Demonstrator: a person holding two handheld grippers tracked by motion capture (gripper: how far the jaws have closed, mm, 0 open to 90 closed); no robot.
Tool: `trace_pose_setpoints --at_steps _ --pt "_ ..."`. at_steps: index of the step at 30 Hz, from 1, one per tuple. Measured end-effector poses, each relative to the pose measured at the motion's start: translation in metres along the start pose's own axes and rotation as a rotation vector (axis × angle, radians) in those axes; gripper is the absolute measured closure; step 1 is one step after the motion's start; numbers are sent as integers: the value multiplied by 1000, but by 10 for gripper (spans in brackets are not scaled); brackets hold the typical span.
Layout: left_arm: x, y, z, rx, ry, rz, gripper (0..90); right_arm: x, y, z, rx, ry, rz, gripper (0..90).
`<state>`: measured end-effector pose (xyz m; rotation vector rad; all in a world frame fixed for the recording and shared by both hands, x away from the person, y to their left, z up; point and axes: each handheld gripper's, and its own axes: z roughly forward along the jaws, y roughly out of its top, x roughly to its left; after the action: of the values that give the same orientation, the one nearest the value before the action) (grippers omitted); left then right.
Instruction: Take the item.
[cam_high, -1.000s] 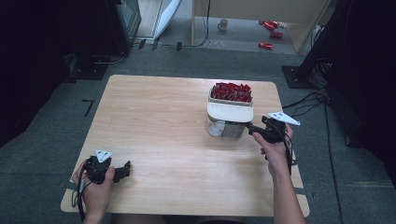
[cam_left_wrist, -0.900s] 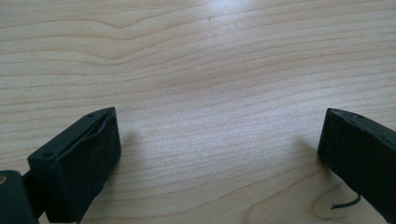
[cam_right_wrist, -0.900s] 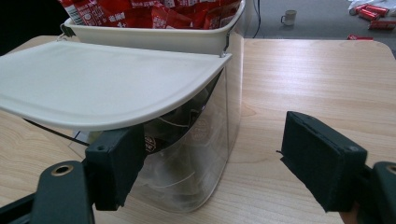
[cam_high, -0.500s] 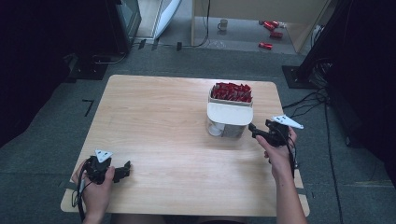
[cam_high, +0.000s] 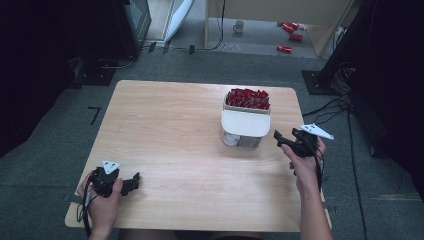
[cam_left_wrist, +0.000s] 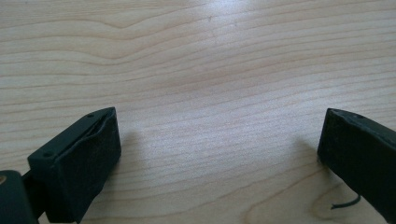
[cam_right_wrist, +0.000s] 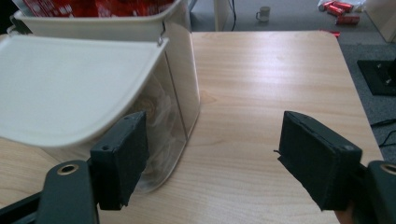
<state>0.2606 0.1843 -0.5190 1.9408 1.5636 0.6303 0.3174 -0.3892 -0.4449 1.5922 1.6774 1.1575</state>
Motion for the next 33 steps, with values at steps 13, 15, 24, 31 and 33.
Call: trace_pose_setpoints --at_steps 13,15,24,31,33 --pt "0 0 0 0 0 0 0 32 39 3 -86 52 -37 425" --pt "0 0 0 0 0 0 0 39 46 6 -84 62 -46 453" --pt "0 0 0 0 0 0 0 68 69 28 -85 106 -30 568" --pt "0 0 0 0 0 0 0 89 78 47 -81 127 -21 628" --pt "0 0 0 0 0 0 0 93 79 52 -77 126 -4 643"
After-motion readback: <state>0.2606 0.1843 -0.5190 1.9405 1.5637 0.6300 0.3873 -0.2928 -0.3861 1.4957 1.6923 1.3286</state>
